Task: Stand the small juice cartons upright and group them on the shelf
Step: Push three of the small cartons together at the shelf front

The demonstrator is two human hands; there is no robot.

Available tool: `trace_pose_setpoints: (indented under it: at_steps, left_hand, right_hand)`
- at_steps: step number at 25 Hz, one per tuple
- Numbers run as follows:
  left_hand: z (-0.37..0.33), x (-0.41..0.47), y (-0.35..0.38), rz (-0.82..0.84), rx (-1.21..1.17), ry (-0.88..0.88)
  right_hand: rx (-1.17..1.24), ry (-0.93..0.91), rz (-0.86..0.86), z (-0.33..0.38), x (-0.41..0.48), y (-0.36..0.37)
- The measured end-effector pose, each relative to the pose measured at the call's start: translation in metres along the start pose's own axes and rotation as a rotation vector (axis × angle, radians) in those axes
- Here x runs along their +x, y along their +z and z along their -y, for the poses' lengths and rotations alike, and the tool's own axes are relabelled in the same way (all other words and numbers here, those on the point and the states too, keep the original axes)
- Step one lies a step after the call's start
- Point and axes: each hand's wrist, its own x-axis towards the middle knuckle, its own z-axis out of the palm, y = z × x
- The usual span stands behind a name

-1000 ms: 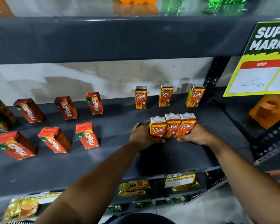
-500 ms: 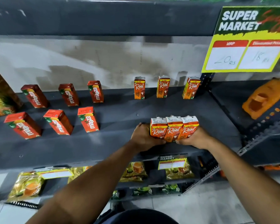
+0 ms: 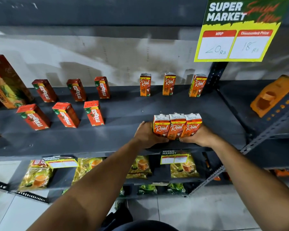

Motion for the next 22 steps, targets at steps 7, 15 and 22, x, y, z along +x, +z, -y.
trace_pose_setpoints:
  at_steps: [7, 15, 22]
  left_hand:
    - [0.005, 0.004, 0.001, 0.016, -0.042, -0.017]
    - [0.005, 0.001, -0.002, 0.056, -0.011, 0.026]
    - [0.037, -0.041, -0.036, 0.040, -0.176, 0.108]
  right_hand:
    - [0.043, 0.022, 0.011, 0.001, -0.004, 0.000]
    - [-0.022, 0.047, 0.062, 0.003, -0.006, -0.004]
    - [0.330, -0.074, -0.433, -0.047, -0.072, -0.004]
